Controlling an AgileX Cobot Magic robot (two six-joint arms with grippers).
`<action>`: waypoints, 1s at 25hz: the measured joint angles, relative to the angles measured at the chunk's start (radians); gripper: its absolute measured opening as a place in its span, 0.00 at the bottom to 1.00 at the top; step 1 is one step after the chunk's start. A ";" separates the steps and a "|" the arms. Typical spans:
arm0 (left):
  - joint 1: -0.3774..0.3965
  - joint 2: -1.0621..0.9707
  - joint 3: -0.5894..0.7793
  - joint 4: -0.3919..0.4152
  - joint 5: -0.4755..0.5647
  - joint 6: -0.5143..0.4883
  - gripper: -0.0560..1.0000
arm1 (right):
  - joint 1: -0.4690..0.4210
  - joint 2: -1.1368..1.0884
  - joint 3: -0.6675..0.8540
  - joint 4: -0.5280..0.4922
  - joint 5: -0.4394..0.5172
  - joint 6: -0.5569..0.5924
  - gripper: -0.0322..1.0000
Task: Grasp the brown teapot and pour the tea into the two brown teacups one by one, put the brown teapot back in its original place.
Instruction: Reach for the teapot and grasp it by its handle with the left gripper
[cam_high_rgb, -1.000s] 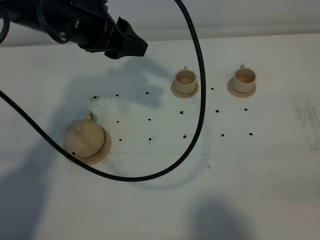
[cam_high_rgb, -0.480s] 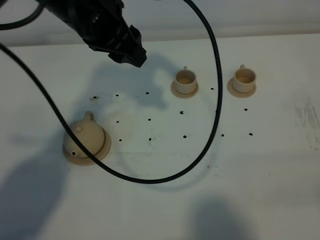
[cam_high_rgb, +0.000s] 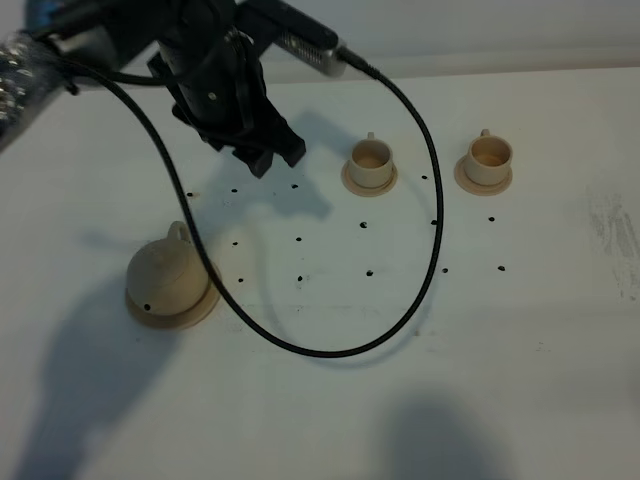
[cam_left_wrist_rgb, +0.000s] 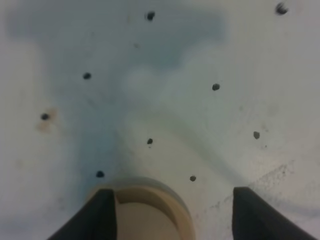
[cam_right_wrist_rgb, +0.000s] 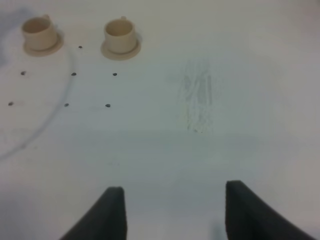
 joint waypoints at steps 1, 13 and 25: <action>0.000 0.017 0.000 0.001 0.000 -0.018 0.51 | 0.000 0.000 0.000 0.000 0.000 0.000 0.45; 0.036 0.055 0.016 0.003 0.000 -0.206 0.51 | 0.000 0.000 0.000 0.000 0.000 0.000 0.45; 0.177 0.055 0.144 -0.036 0.000 -0.209 0.51 | 0.000 0.000 0.000 0.000 0.000 0.000 0.45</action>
